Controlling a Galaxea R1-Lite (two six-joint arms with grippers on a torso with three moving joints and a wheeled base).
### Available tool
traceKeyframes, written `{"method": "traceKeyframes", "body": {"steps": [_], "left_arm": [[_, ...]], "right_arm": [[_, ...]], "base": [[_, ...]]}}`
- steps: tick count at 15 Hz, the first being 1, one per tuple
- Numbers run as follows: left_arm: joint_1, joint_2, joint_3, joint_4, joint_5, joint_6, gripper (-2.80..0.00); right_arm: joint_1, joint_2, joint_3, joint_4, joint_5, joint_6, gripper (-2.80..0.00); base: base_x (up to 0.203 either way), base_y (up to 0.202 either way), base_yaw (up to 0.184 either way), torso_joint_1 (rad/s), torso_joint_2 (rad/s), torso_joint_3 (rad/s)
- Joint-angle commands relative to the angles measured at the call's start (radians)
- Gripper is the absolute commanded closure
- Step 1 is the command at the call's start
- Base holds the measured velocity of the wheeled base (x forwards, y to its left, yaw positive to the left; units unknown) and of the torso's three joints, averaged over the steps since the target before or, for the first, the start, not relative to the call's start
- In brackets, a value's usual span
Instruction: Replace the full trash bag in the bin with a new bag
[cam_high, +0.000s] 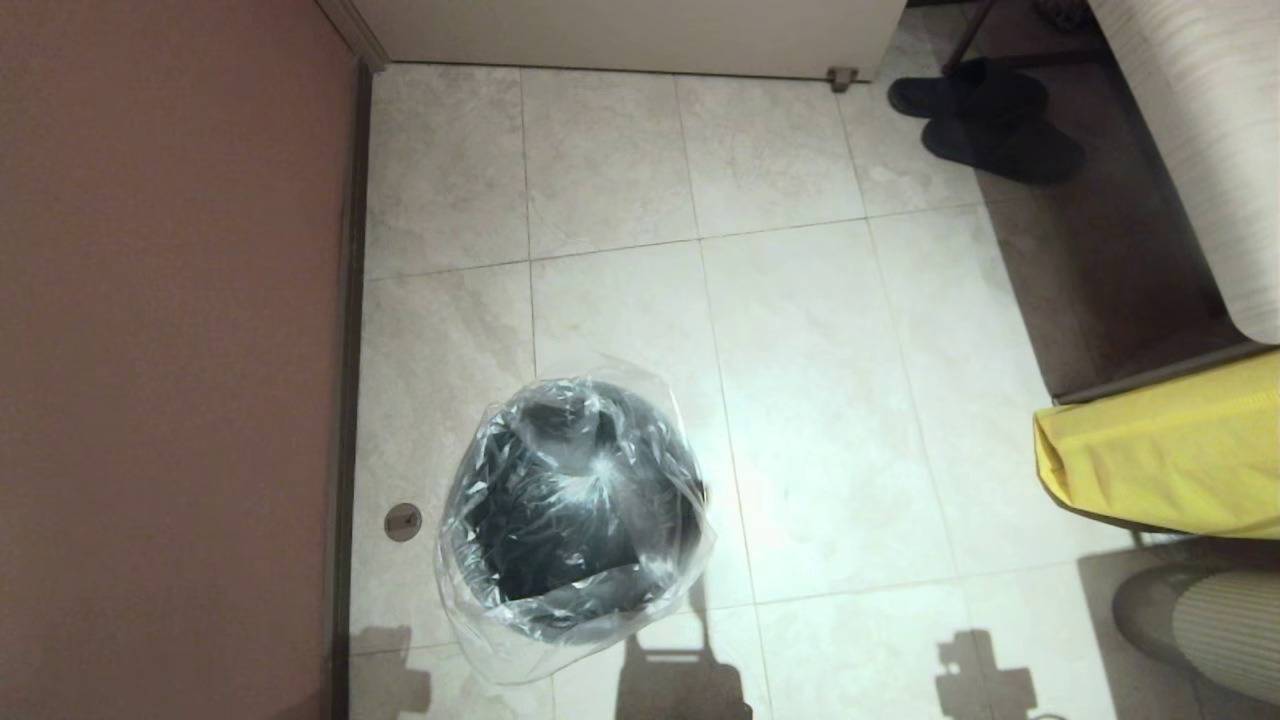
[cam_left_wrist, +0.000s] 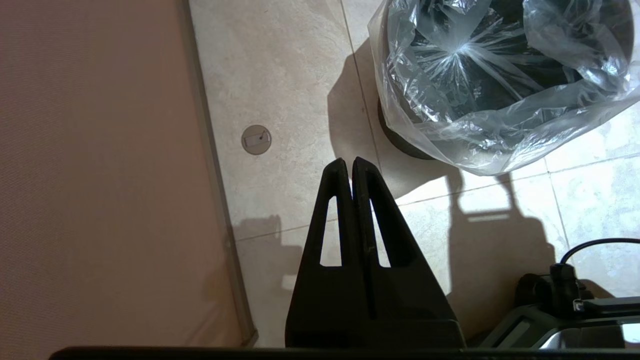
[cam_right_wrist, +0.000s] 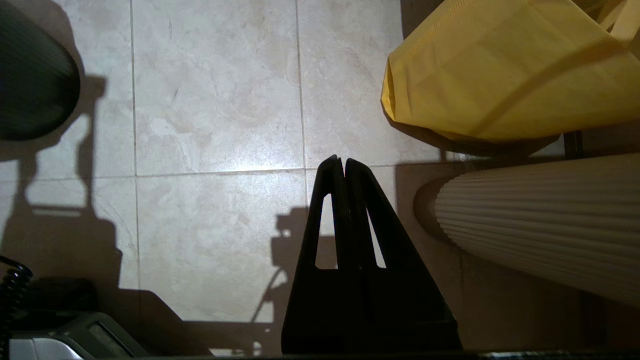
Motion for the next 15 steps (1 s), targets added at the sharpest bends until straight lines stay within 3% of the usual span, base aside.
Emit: {"method": "traceKeyframes", "body": {"steps": [1,3,5,6,15], "left_arm": [[0.000,0.001,-0.001,0.000,0.001,-0.009,0.00],[0.000,0.001,-0.001,0.000,0.001,-0.023,0.00],[0.000,0.001,-0.001,0.000,0.001,-0.023,0.00],[0.000,0.001,-0.001,0.000,0.001,-0.023,0.00],[0.000,0.001,-0.001,-0.001,0.002,-0.031,0.00]], "right_arm": [[-0.001,0.002,0.009,-0.004,0.027,-0.069,0.00],[-0.001,0.002,0.010,-0.005,0.030,-0.028,0.00],[-0.001,0.002,0.031,-0.003,0.035,0.088,0.00],[-0.001,0.002,0.033,-0.006,0.032,0.107,0.00],[-0.001,0.002,0.034,-0.008,0.037,0.108,0.00]], "base": [[0.000,0.000,0.000,0.000,0.00,0.000],[0.000,0.000,0.000,0.000,0.00,0.000],[0.000,0.000,0.000,0.000,0.00,0.000],[0.000,0.000,0.000,0.000,0.00,0.000],[0.000,0.000,0.000,0.000,0.00,0.000]]}}
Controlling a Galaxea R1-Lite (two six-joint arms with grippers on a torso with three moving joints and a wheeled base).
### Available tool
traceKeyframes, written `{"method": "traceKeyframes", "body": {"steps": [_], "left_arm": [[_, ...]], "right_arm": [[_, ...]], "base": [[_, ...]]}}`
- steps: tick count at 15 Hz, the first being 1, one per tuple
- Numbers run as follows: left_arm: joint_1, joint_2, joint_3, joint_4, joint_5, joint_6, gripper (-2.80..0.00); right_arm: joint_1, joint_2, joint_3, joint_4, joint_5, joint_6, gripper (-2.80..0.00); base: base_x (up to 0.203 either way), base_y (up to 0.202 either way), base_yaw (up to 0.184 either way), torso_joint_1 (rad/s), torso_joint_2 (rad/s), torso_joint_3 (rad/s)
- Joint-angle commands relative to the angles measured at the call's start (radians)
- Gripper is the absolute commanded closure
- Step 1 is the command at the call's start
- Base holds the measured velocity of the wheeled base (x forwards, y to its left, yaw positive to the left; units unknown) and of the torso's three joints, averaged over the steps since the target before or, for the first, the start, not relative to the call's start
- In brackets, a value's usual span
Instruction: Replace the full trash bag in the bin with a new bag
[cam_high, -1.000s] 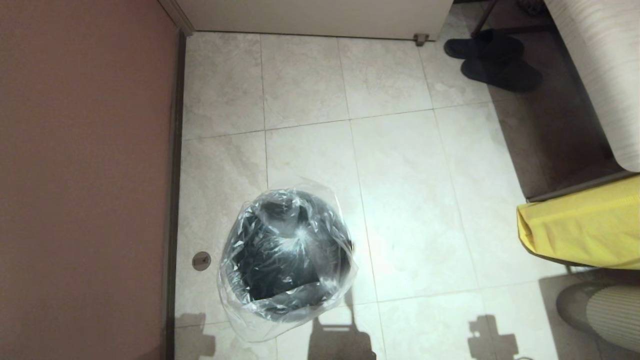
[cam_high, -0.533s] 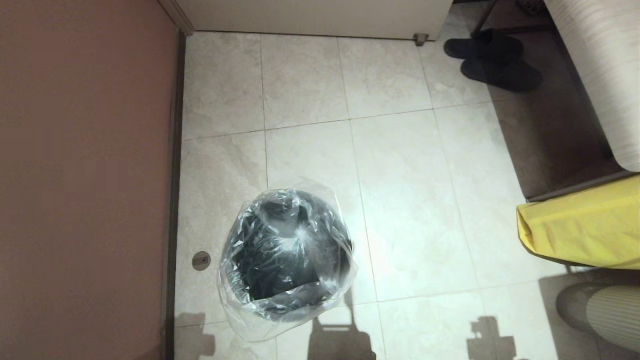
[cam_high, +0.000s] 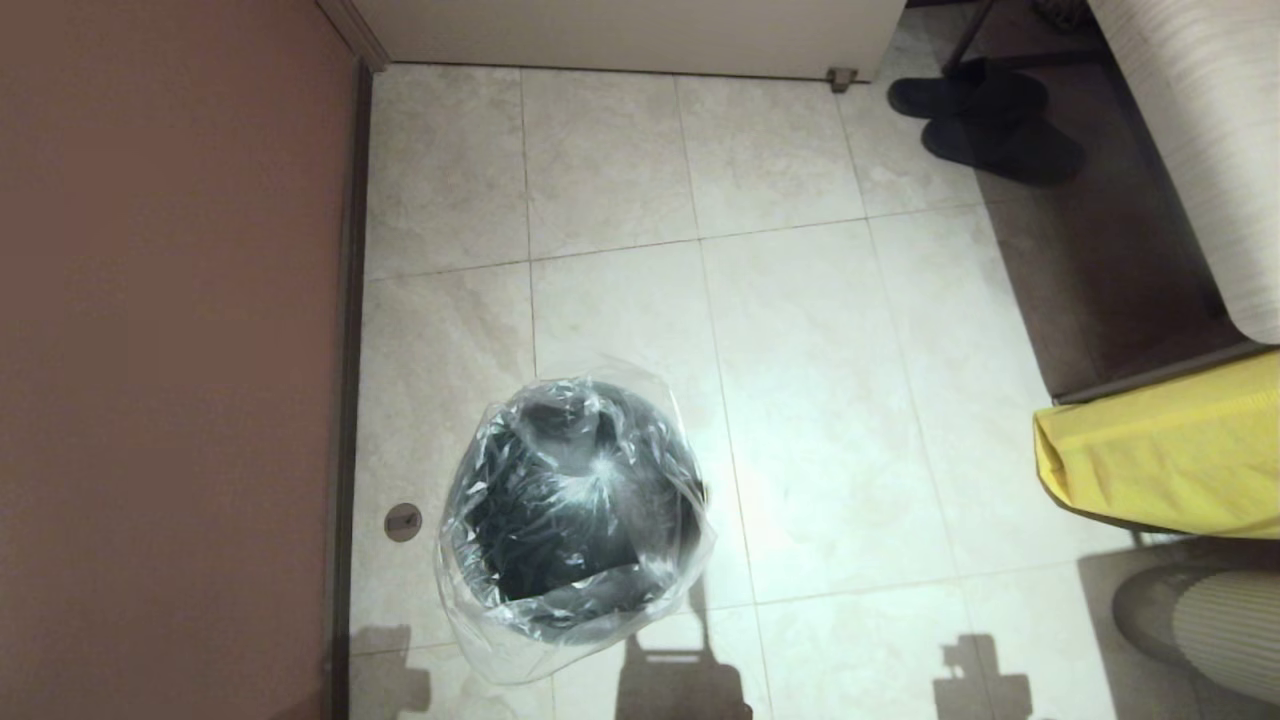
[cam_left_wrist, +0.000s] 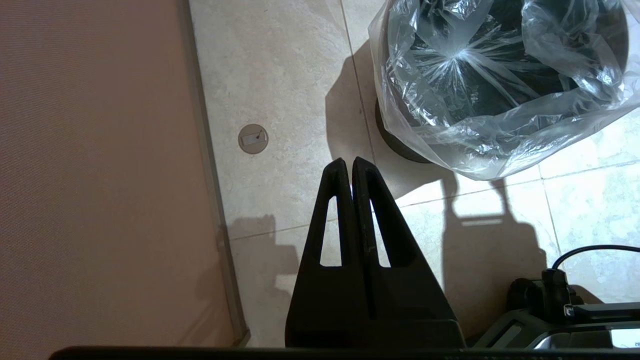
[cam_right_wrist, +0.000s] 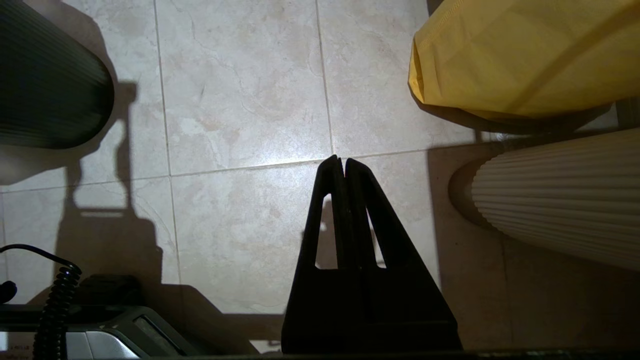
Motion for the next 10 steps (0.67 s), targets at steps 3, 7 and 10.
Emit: {"method": "traceKeyframes", "body": {"steps": [3,7,10], "left_arm": [[0.000,0.001,0.000,0.000,0.000,0.000,0.00],[0.000,0.001,0.000,-0.001,0.000,0.000,0.00],[0.000,0.001,0.000,-0.001,0.000,0.000,0.00]], "right_arm": [[0.000,0.002,0.000,0.000,0.000,0.003,0.00],[0.000,0.002,0.000,0.000,-0.002,0.004,0.00],[0.000,0.002,0.000,0.000,-0.002,0.006,0.00]], "base": [[0.000,0.000,0.000,0.000,0.00,0.000],[0.000,0.000,0.000,0.000,0.00,0.000],[0.000,0.000,0.000,0.000,0.00,0.000]]}}
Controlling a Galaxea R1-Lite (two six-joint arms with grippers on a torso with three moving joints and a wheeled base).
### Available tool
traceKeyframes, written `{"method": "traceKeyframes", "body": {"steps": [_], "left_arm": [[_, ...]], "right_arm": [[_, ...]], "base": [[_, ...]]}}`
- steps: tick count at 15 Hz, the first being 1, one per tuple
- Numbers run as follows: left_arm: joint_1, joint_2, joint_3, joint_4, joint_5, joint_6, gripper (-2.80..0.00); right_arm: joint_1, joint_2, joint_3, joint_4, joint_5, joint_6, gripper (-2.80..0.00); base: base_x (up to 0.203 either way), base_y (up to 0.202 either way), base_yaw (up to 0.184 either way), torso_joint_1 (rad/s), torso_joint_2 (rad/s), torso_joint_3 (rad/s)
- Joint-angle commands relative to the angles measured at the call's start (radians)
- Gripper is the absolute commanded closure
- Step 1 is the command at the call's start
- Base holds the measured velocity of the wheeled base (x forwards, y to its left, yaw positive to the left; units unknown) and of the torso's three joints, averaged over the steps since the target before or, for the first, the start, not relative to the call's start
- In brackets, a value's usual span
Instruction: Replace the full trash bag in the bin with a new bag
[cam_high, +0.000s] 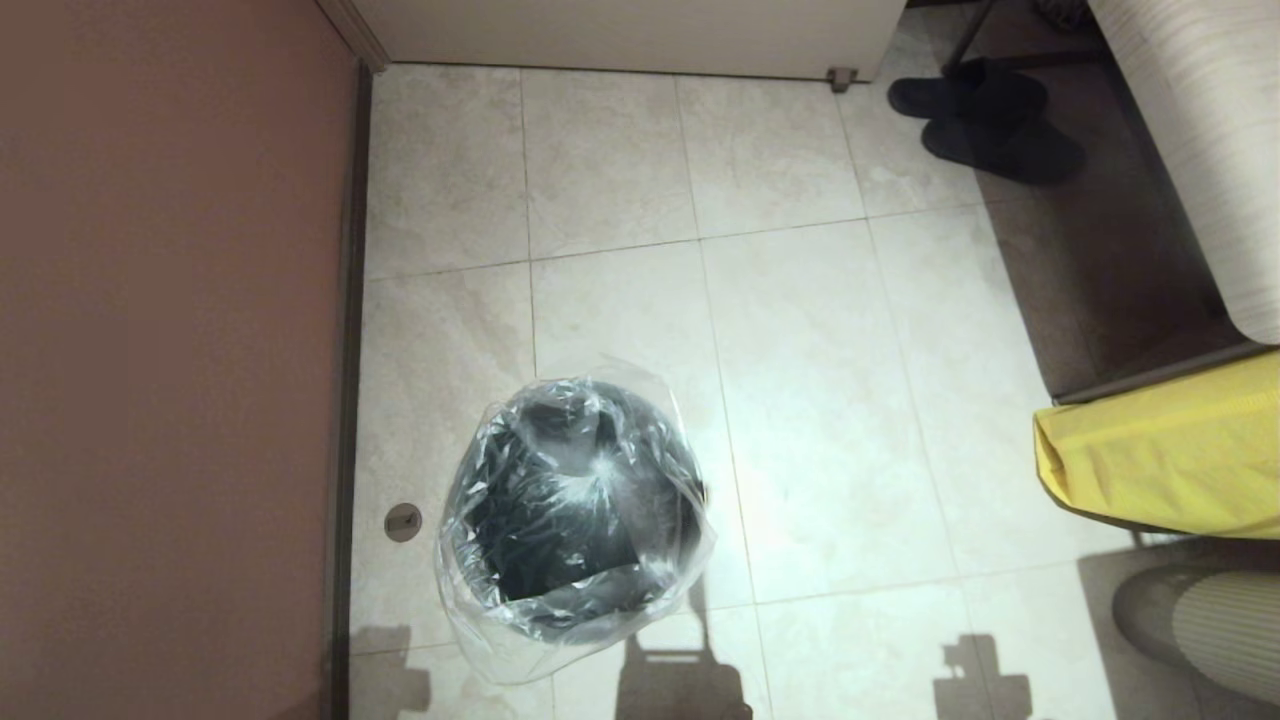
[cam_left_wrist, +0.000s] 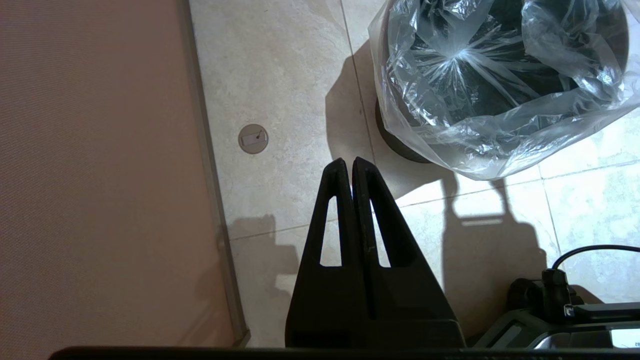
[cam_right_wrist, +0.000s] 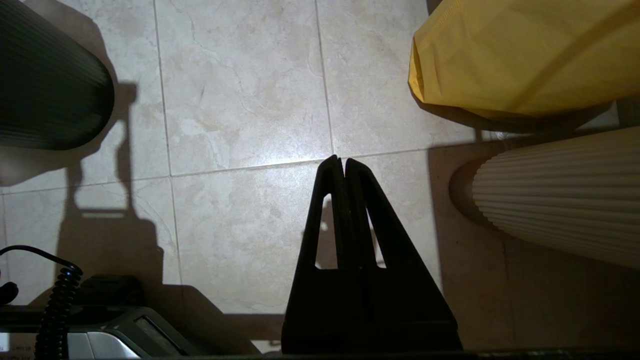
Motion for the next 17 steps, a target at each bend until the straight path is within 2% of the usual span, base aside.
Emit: {"method": "traceKeyframes", "body": {"steps": [1,17], "left_arm": [[0.000,0.001,0.000,0.000,0.000,0.001,0.00],[0.000,0.001,0.000,0.001,0.000,0.001,0.00]], "right_arm": [[0.000,0.002,0.000,-0.001,0.001,-0.001,0.00],[0.000,0.002,0.000,-0.001,-0.002,0.022,0.00]], "base": [[0.000,0.000,0.000,0.000,0.00,0.000],[0.000,0.000,0.000,0.000,0.00,0.000]]}}
